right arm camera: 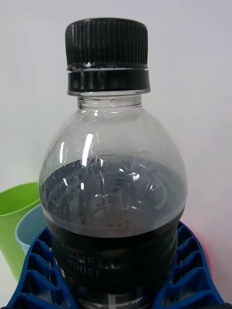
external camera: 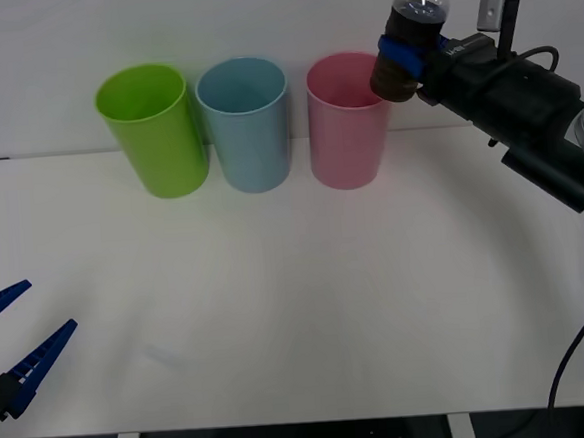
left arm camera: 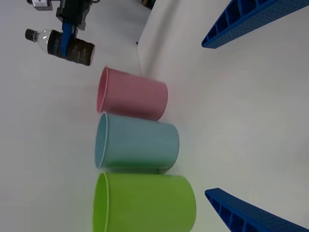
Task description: Grasp the object on the table and drop it into the matching bin: aluminum can to the light blue bin, PET bottle to the pink bin.
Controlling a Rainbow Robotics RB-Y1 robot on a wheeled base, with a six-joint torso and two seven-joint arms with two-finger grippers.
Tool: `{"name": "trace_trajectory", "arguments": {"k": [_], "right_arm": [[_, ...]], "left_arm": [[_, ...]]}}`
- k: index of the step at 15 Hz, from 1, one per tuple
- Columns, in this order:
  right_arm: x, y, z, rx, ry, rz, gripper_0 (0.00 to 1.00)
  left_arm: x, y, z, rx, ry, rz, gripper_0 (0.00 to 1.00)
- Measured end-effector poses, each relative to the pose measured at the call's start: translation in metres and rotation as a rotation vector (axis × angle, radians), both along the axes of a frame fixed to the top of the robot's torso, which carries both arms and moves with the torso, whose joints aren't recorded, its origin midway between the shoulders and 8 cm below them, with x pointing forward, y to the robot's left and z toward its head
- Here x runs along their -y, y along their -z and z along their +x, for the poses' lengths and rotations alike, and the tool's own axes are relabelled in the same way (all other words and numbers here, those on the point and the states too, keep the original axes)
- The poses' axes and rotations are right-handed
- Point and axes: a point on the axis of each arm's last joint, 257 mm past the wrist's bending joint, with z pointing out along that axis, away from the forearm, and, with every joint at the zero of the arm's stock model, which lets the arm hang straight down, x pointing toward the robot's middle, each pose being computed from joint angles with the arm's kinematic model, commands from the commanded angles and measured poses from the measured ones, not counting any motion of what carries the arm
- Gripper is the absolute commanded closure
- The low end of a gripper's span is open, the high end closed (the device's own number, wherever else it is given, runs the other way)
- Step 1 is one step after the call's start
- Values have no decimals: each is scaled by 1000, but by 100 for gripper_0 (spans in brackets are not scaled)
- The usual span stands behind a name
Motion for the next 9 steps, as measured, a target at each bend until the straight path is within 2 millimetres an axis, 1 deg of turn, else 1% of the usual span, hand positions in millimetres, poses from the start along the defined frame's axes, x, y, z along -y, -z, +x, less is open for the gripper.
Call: {"name": "trace_trajectory", "arguments": {"k": [1, 3, 6, 9], "right_arm": [[-6, -2, 11, -7, 2, 1, 100], [-16, 0, 33, -32, 17, 1, 100], [-26, 2, 61, -56, 64, 4, 100], [-32, 2, 83, -51, 131, -12, 100]], "left_arm": [[0, 0, 0, 0, 0, 0, 0], [0, 0, 0, 0, 0, 0, 0], [0, 0, 0, 0, 0, 0, 0], [0, 0, 0, 0, 0, 0, 0]]}}
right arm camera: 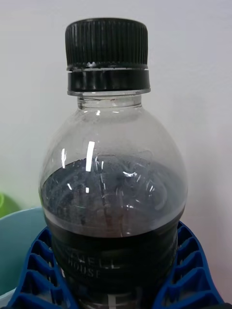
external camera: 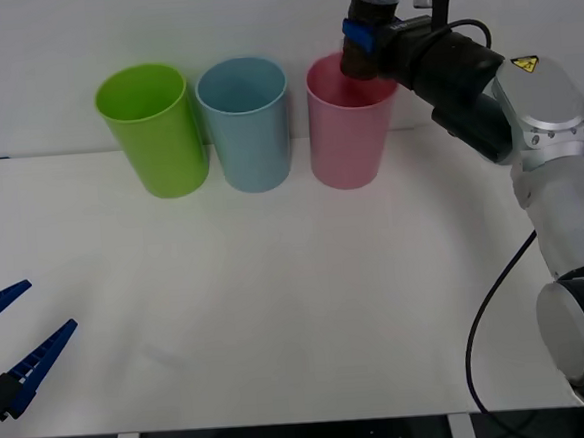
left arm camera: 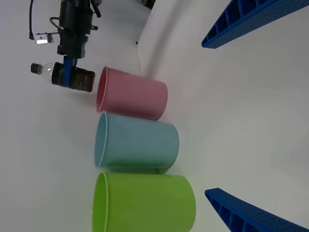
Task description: Grasp the object on the table and drop it into the matching bin: aluminum can to the light blue bin, PET bottle to the pink bin.
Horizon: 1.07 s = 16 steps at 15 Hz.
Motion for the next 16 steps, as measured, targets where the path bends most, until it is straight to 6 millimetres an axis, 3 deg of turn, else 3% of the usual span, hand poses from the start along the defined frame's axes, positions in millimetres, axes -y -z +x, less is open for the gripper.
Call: {"name": "trace_trajectory", "arguments": {"k": [6, 8, 9, 10, 11, 16], "right_arm": [[-7, 0, 10, 2, 46, 0, 100], [-6, 0, 10, 3, 47, -1, 96], [-6, 0, 10, 3, 47, -2, 85], [-7, 0, 10, 3, 46, -3, 49], [-7, 0, 9, 5, 46, -7, 0], [-11, 1, 8, 16, 34, -32, 0]], "left_arm": [[0, 0, 0, 0, 0, 0, 0], [0, 0, 0, 0, 0, 0, 0], [0, 0, 0, 0, 0, 0, 0], [0, 0, 0, 0, 0, 0, 0], [0, 0, 0, 0, 0, 0, 0], [0, 0, 0, 0, 0, 0, 0]]}}
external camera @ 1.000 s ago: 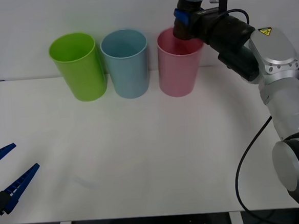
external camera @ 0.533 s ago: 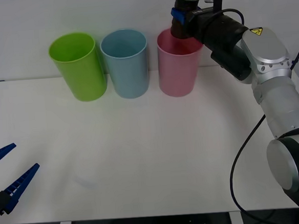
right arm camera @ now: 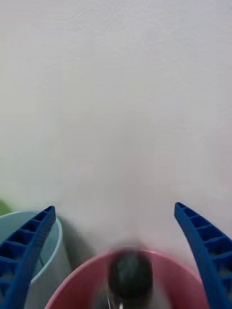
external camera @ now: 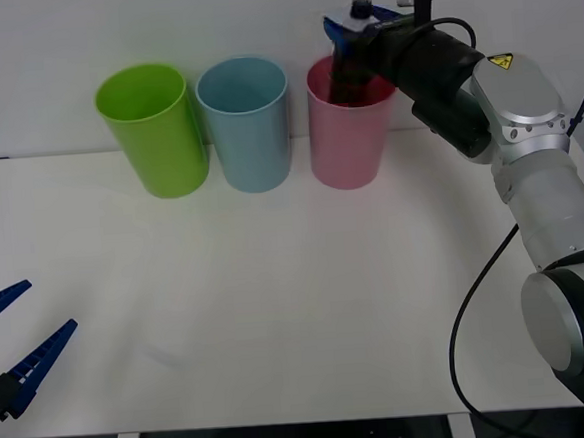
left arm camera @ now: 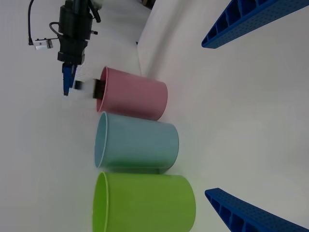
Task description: Grasp the object on the table and drop it into the matching bin: aluminum can to the light blue bin, PET bottle to the pink bin.
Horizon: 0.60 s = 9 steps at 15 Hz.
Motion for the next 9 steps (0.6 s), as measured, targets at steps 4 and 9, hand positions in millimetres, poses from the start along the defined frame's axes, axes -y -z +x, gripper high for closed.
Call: {"name": "trace_trajectory", "arguments": {"k": [4, 9], "right_arm": [[-1, 0, -1, 4, -4, -6, 0], [4, 2, -13, 27, -19, 4, 0]], "left_arm": [[0, 0, 0, 0, 0, 0, 0], [0, 0, 0, 0, 0, 0, 0]]}}
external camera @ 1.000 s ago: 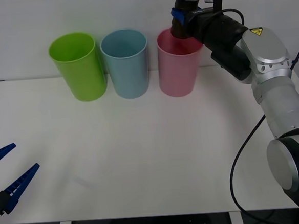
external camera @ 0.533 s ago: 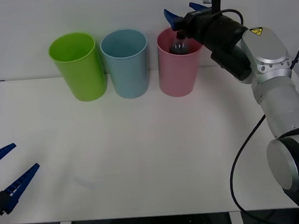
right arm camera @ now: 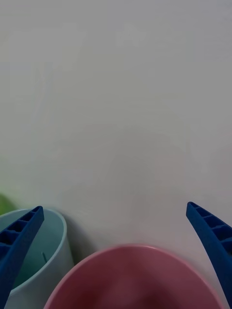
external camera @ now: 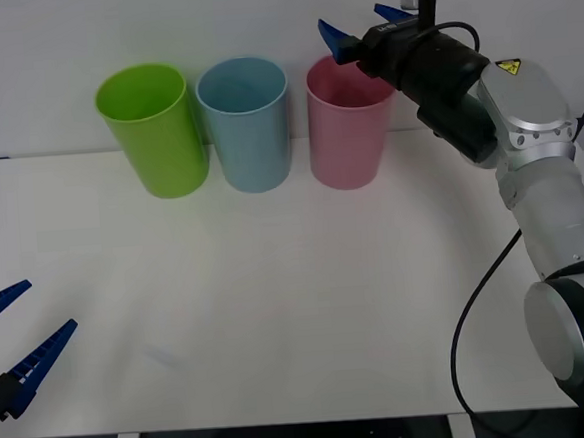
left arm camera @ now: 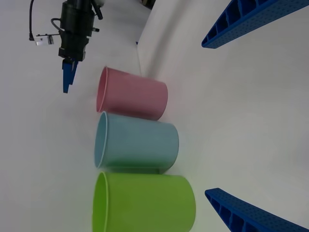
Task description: Grasp the object on the table and drop it into the matching bin: aluminum can to the light blue bin, PET bottle to the pink bin.
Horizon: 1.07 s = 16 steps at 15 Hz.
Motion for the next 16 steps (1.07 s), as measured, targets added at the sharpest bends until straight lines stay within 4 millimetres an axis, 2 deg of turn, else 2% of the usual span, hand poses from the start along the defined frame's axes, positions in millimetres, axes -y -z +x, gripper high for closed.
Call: {"name": "trace_trajectory", "arguments": {"k": [4, 9, 16], "right_arm": [[2, 9, -22, 21, -30, -4, 0], [10, 22, -62, 44, -96, -13, 0], [44, 59, -140, 48, -167, -93, 0]], "left_arm": [[0, 0, 0, 0, 0, 0, 0], [0, 0, 0, 0, 0, 0, 0], [0, 0, 0, 0, 0, 0, 0]]}}
